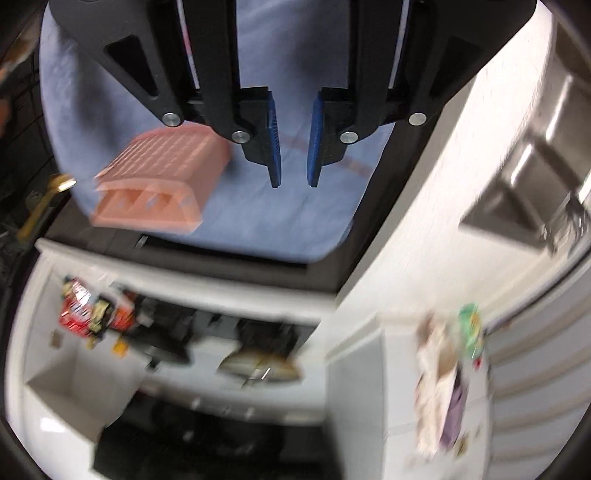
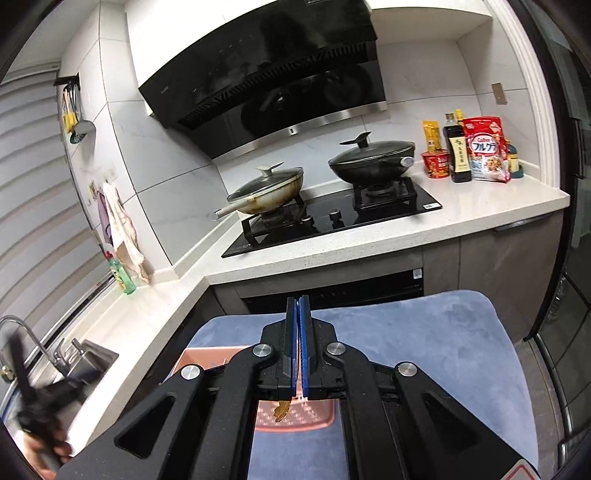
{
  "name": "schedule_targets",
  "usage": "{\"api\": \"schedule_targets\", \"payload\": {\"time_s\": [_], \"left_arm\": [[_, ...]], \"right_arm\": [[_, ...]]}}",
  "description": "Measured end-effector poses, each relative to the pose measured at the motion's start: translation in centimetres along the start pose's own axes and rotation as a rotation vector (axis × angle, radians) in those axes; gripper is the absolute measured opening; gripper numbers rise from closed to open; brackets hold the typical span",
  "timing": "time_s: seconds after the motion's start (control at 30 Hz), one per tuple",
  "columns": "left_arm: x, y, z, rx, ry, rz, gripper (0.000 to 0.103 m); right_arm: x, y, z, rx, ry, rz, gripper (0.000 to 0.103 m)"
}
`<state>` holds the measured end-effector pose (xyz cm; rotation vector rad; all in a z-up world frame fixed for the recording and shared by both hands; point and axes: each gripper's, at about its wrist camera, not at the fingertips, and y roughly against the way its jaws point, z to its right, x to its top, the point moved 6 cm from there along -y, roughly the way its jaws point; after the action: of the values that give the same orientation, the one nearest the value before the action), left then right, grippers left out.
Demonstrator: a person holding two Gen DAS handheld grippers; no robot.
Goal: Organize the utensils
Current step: 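Lower the gold spoon into the pink basket and open the right gripper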
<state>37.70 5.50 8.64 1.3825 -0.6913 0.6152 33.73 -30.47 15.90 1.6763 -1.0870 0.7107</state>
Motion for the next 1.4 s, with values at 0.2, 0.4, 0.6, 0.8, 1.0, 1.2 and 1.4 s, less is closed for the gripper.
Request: {"api": "schedule_targets", "payload": {"time_s": [0.2, 0.4, 0.6, 0.8, 1.0, 1.2, 1.4], "left_arm": [[-4.5, -4.7, -3.6, 0.039, 0.021, -0.128, 0.033], [-6.4, -7.0, -3.9, 0.018, 0.007, -0.162, 0.034], [-8.5, -7.3, -2.4, -0.03, 0.003, -0.185, 0.037], [-10.6, -6.6, -0.2, -0.065, -0.024, -0.19, 0.038], [-10.4, -5.6, 0.9, -0.079, -0.032, -0.168, 0.039], [-8.0, -7.0, -0.8, -0.03, -0.001, -0.141, 0.053], [-6.0, -9.1, -2.3, -0.002, 0.03, -0.134, 0.053]], "right_arm": [[-1.8, 2.1, 0.5, -0.009, -0.015, -0.028, 0.003], [-3.8, 2.7, 0.6, -0.03, -0.014, -0.05, 0.003], [-5.7, 2.5, -0.6, -0.019, -0.005, -0.071, 0.003], [-3.9, 0.3, -1.7, -0.032, 0.036, -0.025, 0.003], [-2.4, -3.9, -1.9, -0.045, 0.037, -0.029, 0.003], [-1.7, -6.1, -1.4, -0.05, 0.008, -0.021, 0.003], [-1.0, -8.2, -1.4, -0.05, 0.009, -0.026, 0.003]]}}
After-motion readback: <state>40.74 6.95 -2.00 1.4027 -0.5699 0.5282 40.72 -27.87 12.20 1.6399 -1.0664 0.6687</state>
